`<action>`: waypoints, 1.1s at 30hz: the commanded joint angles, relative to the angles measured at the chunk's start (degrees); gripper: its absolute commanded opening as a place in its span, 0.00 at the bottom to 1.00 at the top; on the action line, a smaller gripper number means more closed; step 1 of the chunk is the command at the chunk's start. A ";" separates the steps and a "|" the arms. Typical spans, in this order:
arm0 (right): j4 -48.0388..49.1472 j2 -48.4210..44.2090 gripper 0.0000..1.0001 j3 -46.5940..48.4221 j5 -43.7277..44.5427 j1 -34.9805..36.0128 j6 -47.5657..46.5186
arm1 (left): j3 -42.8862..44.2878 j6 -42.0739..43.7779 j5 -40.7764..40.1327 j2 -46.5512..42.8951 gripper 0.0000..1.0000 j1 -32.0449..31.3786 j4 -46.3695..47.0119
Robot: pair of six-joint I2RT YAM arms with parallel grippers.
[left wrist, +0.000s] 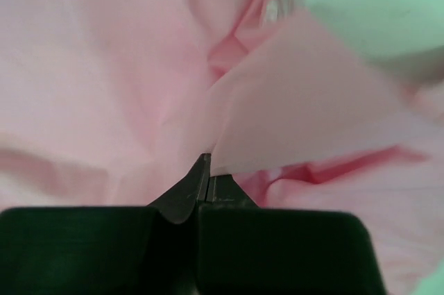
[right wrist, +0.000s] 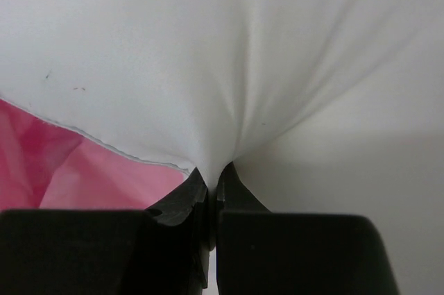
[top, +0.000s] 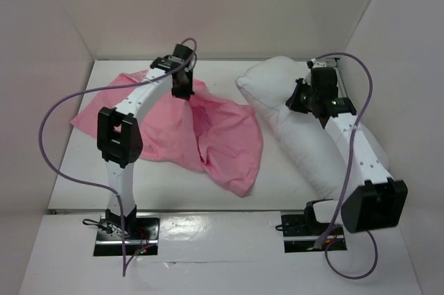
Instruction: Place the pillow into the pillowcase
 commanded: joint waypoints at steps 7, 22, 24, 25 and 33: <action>3.86 -17.44 0.00 -9.45 -14.69 9.94 -10.72 | 8.32 -2.34 18.27 -2.00 0.00 8.98 -5.18; -6.42 -6.15 1.00 6.86 -1.23 16.89 -5.55 | 8.06 -2.42 24.07 -0.23 0.00 8.46 -6.24; -11.07 -0.16 1.00 14.75 -1.24 18.99 -0.82 | 7.53 -2.95 23.55 -0.24 0.00 7.93 -6.24; -13.09 5.79 1.00 17.15 -0.46 20.48 0.69 | 7.53 -2.95 23.55 -0.24 0.00 7.93 -6.24; -1.37 13.67 1.00 6.29 -1.23 29.02 19.84 | 7.53 -3.48 22.93 -0.85 0.00 7.40 -6.24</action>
